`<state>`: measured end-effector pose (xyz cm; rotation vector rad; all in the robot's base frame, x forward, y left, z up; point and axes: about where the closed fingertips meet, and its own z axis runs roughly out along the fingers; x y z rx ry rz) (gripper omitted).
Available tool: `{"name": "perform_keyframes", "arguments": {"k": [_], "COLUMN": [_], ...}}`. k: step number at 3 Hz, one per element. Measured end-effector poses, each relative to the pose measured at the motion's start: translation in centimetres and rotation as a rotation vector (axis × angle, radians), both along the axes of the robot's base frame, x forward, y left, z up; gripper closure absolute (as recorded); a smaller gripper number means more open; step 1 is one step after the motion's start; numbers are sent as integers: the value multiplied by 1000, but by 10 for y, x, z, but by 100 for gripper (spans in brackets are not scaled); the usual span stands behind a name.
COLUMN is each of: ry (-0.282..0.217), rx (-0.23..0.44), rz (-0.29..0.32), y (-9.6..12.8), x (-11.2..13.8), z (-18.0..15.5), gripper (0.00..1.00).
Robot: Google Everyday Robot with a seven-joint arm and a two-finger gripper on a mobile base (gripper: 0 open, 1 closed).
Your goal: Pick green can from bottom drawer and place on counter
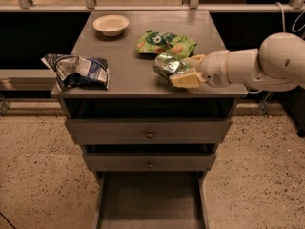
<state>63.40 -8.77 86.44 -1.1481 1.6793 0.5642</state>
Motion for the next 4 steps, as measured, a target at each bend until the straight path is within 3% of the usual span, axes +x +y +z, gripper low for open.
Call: {"name": "perform_keyframes", "arguments": {"k": [1,2,3,4], "ry": [0,1,1,-123], "rx": [0,1,1,-190], "rz": [4,8,8,-49], "y": [3,5,5,-28], "x": [0,0,0,-19], "z": [0,0,0,26], "gripper": [15,0,0,0]}}
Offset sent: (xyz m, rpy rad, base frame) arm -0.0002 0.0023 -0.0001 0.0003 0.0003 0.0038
